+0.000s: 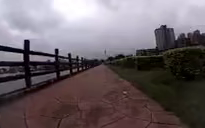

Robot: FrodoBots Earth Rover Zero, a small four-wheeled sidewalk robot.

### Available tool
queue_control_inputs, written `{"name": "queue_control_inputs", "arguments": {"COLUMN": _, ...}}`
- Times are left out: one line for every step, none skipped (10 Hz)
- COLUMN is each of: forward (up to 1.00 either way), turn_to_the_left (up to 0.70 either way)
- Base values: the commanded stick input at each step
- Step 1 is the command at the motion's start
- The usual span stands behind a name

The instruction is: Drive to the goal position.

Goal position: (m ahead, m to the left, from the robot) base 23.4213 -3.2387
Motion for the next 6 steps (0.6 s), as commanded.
{"name": "queue_control_inputs", "arguments": {"forward": 1.00, "turn_to_the_left": 0.00}}
{"name": "queue_control_inputs", "arguments": {"forward": 1.00, "turn_to_the_left": 0.00}}
{"name": "queue_control_inputs", "arguments": {"forward": 1.00, "turn_to_the_left": 0.00}}
{"name": "queue_control_inputs", "arguments": {"forward": 1.00, "turn_to_the_left": 0.00}}
{"name": "queue_control_inputs", "arguments": {"forward": 1.00, "turn_to_the_left": 0.00}}
{"name": "queue_control_inputs", "arguments": {"forward": 1.00, "turn_to_the_left": 0.00}}
